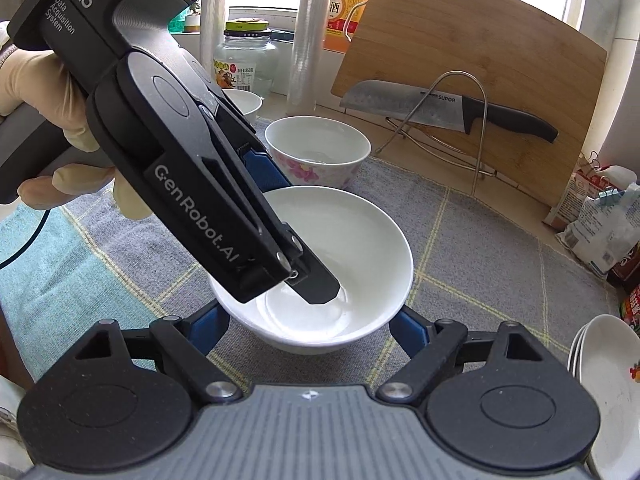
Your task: Organize plates and bowls
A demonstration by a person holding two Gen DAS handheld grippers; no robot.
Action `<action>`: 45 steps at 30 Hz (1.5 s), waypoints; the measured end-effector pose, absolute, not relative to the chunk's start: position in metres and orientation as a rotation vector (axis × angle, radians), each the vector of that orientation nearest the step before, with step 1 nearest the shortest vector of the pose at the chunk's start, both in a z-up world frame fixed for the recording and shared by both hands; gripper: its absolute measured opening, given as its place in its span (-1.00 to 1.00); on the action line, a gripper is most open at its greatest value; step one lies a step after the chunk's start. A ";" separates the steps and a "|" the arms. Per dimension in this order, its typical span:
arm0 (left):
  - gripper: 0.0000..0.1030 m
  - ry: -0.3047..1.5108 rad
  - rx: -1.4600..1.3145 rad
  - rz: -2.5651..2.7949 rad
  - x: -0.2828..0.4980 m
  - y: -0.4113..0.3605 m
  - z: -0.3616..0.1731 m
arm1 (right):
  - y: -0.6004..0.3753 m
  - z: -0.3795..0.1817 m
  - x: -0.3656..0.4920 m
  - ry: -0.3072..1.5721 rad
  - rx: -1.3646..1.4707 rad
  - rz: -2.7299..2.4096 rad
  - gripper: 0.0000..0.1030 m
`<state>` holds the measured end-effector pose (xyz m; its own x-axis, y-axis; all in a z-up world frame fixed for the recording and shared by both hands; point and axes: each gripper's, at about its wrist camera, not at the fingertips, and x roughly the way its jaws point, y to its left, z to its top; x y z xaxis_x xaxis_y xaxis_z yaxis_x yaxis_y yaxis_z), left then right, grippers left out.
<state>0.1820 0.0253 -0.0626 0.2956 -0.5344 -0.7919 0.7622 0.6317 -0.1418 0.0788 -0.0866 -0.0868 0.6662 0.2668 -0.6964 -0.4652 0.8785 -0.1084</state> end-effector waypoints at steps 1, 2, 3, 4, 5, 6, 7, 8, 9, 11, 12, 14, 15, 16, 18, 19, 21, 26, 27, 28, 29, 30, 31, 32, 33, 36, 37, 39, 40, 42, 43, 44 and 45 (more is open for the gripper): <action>0.38 0.929 0.283 -0.880 0.182 0.023 -0.064 | -0.088 -0.088 0.079 0.736 -0.288 0.417 0.74; 0.38 0.932 0.282 -0.881 0.183 0.022 -0.064 | -0.089 -0.088 0.079 0.740 -0.284 0.416 0.74; 0.38 0.934 0.281 -0.882 0.183 0.020 -0.065 | -0.091 -0.089 0.079 0.746 -0.280 0.414 0.74; 0.38 0.935 0.281 -0.883 0.183 0.018 -0.066 | -0.092 -0.090 0.079 0.749 -0.279 0.413 0.74; 0.38 0.937 0.281 -0.886 0.183 0.017 -0.067 | -0.093 -0.090 0.080 0.754 -0.280 0.412 0.74; 0.38 0.940 0.280 -0.886 0.184 0.015 -0.068 | -0.094 -0.091 0.081 0.759 -0.279 0.411 0.74; 0.38 0.942 0.278 -0.886 0.184 0.014 -0.069 | -0.095 -0.092 0.081 0.762 -0.278 0.409 0.74; 0.38 0.942 0.278 -0.886 0.184 0.013 -0.069 | -0.096 -0.093 0.082 0.765 -0.275 0.407 0.74; 0.38 0.943 0.277 -0.888 0.184 0.012 -0.070 | -0.096 -0.094 0.082 0.768 -0.272 0.406 0.74; 0.38 0.945 0.274 -0.888 0.185 0.011 -0.071 | -0.098 -0.095 0.083 0.774 -0.265 0.403 0.74; 0.38 0.946 0.274 -0.888 0.185 0.011 -0.071 | -0.099 -0.095 0.083 0.776 -0.263 0.403 0.74; 0.38 0.949 0.274 -0.886 0.185 0.010 -0.073 | -0.099 -0.096 0.085 0.779 -0.261 0.403 0.74; 0.38 0.950 0.273 -0.884 0.186 0.010 -0.074 | -0.100 -0.096 0.085 0.780 -0.260 0.405 0.74; 0.38 0.950 0.270 -0.883 0.186 0.010 -0.074 | -0.100 -0.096 0.086 0.781 -0.257 0.407 0.74; 0.38 0.951 0.267 -0.881 0.187 0.010 -0.075 | -0.101 -0.096 0.087 0.782 -0.252 0.410 0.74; 0.38 0.951 0.265 -0.880 0.187 0.010 -0.075 | -0.101 -0.096 0.087 0.782 -0.251 0.411 0.74; 0.38 0.950 0.266 -0.879 0.187 0.010 -0.075 | -0.101 -0.095 0.087 0.782 -0.246 0.413 0.75; 0.53 0.942 0.267 -0.886 0.186 0.009 -0.076 | -0.102 -0.096 0.089 0.780 -0.246 0.415 0.84; 0.60 0.936 0.271 -0.882 0.186 0.008 -0.076 | -0.102 -0.096 0.088 0.775 -0.252 0.414 0.96; 0.64 0.924 0.278 -0.872 0.185 0.007 -0.075 | -0.101 -0.095 0.087 0.758 -0.265 0.410 1.00; 0.68 0.914 0.283 -0.867 0.184 0.007 -0.074 | -0.100 -0.093 0.085 0.741 -0.274 0.408 1.00; 0.68 0.909 0.284 -0.864 0.184 0.008 -0.074 | -0.101 -0.092 0.085 0.737 -0.275 0.412 1.00; 0.68 0.907 0.282 -0.861 0.185 0.008 -0.073 | -0.101 -0.091 0.086 0.740 -0.269 0.417 1.00; 0.68 0.906 0.278 -0.857 0.185 0.008 -0.073 | -0.102 -0.091 0.087 0.744 -0.263 0.419 1.00; 0.68 0.903 0.276 -0.854 0.185 0.009 -0.072 | -0.103 -0.090 0.088 0.746 -0.260 0.420 1.00; 0.75 0.879 0.269 -0.848 0.183 0.013 -0.067 | -0.104 -0.089 0.088 0.747 -0.257 0.428 1.00; 0.78 0.870 0.263 -0.846 0.183 0.015 -0.065 | -0.105 -0.088 0.087 0.746 -0.255 0.431 1.00; 0.80 0.853 0.250 -0.841 0.182 0.019 -0.061 | -0.106 -0.086 0.087 0.747 -0.255 0.435 1.00; 0.80 0.844 0.246 -0.836 0.181 0.021 -0.059 | -0.107 -0.085 0.087 0.746 -0.255 0.436 1.00; 0.81 0.828 0.240 -0.823 0.180 0.024 -0.055 | -0.108 -0.084 0.088 0.748 -0.254 0.436 1.00; 0.81 0.820 0.237 -0.815 0.180 0.026 -0.053 | -0.109 -0.083 0.089 0.751 -0.253 0.440 1.00; 0.81 0.811 0.232 -0.805 0.180 0.028 -0.051 | -0.109 -0.083 0.089 0.753 -0.252 0.441 1.00; 0.81 0.801 0.226 -0.797 0.179 0.031 -0.049 | -0.109 -0.082 0.089 0.755 -0.255 0.442 1.00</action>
<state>0.1786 0.0308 -0.0489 0.4292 -0.5508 -0.7158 0.7125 0.6936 -0.1064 0.0889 -0.1087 -0.0822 0.6429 0.2941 -0.7073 -0.4734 0.8784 -0.0651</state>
